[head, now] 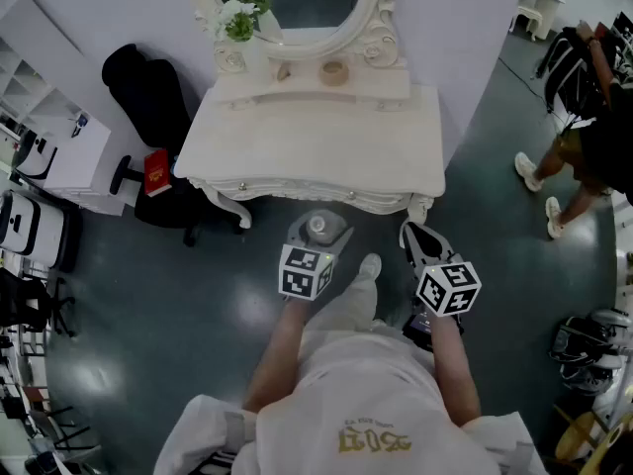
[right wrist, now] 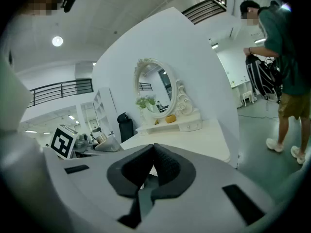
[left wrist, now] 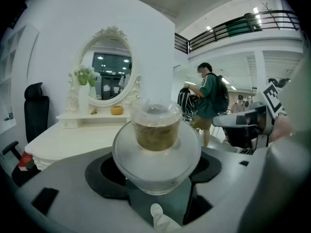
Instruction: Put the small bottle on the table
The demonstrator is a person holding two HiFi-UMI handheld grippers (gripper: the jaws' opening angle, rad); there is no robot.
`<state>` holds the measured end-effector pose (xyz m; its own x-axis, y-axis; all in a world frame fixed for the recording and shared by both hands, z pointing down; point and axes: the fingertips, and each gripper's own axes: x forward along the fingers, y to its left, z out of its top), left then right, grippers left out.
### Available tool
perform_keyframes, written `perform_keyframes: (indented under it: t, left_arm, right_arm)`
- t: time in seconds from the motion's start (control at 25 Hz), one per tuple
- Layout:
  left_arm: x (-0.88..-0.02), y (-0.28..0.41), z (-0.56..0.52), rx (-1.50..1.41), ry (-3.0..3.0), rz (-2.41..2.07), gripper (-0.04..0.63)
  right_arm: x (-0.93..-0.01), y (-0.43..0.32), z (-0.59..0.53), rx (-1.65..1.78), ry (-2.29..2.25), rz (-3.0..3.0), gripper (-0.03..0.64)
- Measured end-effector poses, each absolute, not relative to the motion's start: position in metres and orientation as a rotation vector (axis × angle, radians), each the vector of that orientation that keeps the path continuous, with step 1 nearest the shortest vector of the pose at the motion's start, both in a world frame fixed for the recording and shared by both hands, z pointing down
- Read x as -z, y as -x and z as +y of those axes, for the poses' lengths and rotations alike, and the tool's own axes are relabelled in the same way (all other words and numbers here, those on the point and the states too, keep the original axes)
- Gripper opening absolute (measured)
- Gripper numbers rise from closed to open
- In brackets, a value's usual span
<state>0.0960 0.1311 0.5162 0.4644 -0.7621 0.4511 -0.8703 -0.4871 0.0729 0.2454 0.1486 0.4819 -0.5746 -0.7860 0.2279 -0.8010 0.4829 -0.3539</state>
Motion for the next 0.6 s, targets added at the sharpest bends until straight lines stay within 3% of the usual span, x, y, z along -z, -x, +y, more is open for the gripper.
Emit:
perform_keyframes:
  t: [0.6]
  left_arm:
    - [-0.510,-0.065,0.094,-0.470,-2.365,-1.450,0.347]
  right_arm:
    - [-0.489,-0.222,0.109,-0.704,-1.349,-2.677,0.012]
